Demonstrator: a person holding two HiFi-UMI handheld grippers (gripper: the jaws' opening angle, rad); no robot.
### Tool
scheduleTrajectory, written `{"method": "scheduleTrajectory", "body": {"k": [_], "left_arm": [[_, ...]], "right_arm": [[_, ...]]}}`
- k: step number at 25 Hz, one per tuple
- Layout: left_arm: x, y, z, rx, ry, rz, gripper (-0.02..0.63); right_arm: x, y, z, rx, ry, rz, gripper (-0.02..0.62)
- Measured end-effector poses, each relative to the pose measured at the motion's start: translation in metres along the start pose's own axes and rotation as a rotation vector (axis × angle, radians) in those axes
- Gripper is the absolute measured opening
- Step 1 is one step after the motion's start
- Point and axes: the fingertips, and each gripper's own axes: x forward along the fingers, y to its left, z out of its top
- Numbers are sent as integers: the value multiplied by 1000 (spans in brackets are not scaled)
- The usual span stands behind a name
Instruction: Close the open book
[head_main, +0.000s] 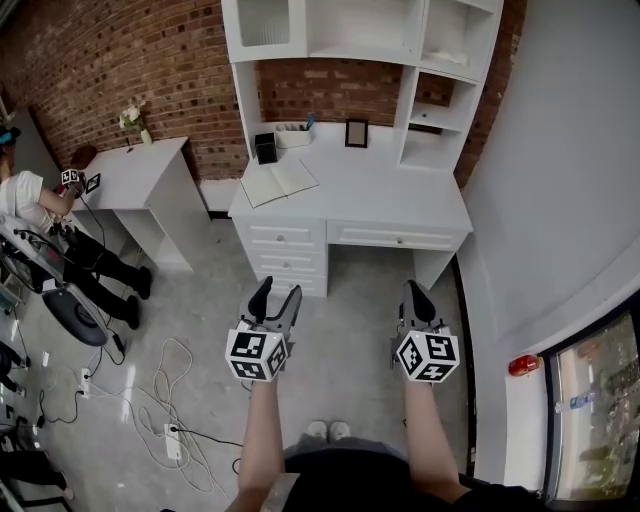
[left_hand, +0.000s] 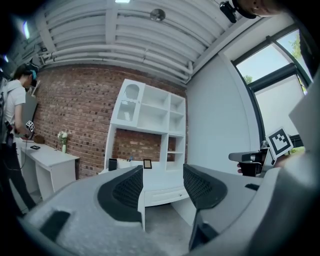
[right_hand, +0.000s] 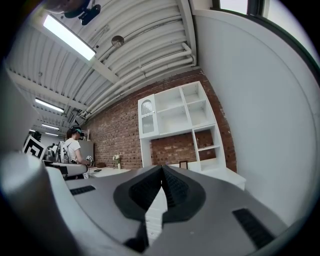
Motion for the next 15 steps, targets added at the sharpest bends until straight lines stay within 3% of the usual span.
{"method": "scheduleTrajectory", "body": {"k": [15], "left_arm": [[7,-3,3,18,-21,66,241]], "right_arm": [[12,-26,1,37,-22,27,-2]]}}
